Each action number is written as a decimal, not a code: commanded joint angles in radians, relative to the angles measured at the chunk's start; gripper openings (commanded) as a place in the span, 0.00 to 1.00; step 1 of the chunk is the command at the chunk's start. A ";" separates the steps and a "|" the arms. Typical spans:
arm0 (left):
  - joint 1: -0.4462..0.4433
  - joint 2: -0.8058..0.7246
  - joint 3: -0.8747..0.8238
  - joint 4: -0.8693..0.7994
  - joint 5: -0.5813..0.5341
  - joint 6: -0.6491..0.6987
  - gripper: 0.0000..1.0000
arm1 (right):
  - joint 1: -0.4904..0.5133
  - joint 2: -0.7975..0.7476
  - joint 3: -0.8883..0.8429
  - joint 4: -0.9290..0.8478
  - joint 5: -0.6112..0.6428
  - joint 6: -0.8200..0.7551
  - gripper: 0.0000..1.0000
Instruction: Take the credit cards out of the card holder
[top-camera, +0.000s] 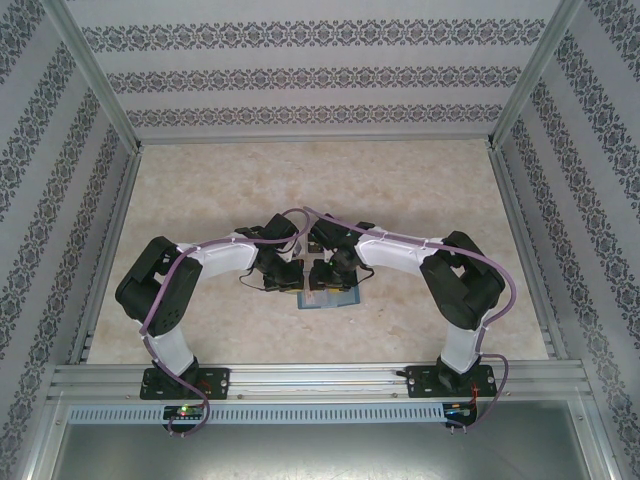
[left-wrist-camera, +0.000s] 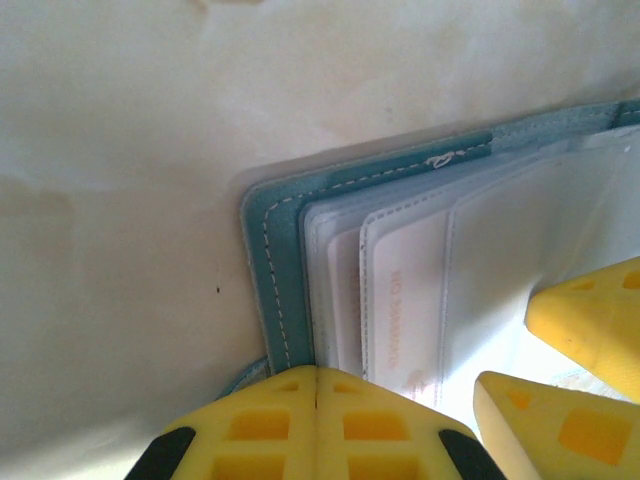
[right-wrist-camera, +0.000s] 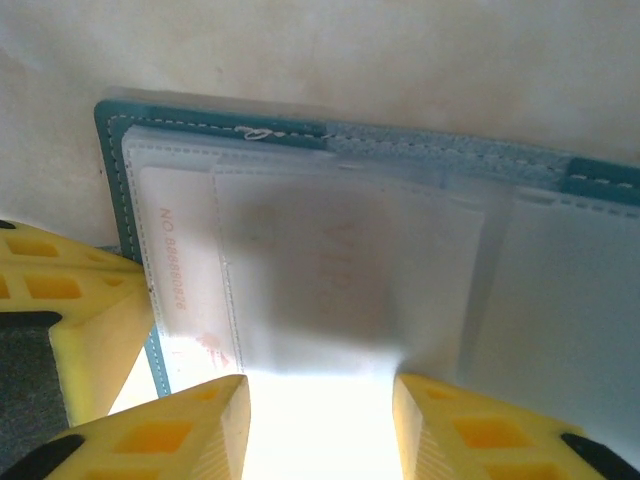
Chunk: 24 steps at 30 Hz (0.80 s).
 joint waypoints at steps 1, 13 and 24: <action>-0.012 0.010 -0.024 0.007 -0.009 -0.009 0.00 | 0.009 0.023 0.020 -0.046 0.033 -0.019 0.48; -0.012 0.008 -0.025 0.005 -0.011 -0.011 0.00 | 0.015 0.041 0.026 -0.041 0.028 -0.031 0.60; -0.012 0.009 -0.022 0.002 -0.009 -0.010 0.00 | 0.014 0.038 0.030 -0.051 0.043 -0.036 0.43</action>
